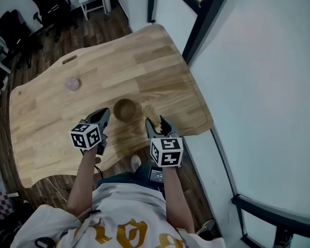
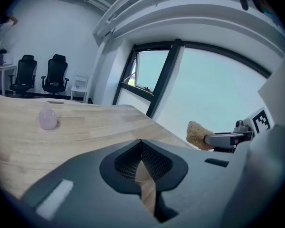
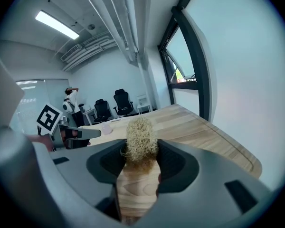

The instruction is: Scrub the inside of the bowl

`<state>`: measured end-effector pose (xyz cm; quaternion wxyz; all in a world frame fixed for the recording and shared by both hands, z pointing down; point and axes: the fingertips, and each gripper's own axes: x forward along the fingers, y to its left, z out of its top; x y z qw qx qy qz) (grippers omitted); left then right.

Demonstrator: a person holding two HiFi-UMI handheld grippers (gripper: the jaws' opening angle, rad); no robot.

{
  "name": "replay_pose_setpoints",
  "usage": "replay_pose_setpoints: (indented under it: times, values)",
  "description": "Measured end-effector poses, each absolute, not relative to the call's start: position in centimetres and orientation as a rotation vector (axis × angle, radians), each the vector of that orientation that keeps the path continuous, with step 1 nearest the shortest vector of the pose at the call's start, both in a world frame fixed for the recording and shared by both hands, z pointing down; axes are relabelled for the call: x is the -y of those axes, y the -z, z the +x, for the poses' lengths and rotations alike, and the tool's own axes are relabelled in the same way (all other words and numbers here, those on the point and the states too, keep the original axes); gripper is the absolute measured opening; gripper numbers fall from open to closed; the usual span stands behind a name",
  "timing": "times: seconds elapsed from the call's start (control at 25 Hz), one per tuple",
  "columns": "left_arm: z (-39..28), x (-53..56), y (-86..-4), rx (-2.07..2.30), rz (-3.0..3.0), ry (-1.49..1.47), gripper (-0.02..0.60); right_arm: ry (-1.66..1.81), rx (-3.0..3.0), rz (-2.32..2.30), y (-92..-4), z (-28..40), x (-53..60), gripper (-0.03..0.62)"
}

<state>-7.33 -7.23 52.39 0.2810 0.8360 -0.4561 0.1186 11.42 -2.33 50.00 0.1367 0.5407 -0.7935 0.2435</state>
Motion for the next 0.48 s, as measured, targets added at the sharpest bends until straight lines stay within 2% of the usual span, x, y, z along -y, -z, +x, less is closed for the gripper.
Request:
replay_pose_setpoints:
  times: [0.48]
  values:
    - [-9.6, 10.2, -55.2, 1.195, 2.134, -0.388, 0.005, -0.701, 2.258, 1.521, -51.5, 9.8, 6.3, 0.181]
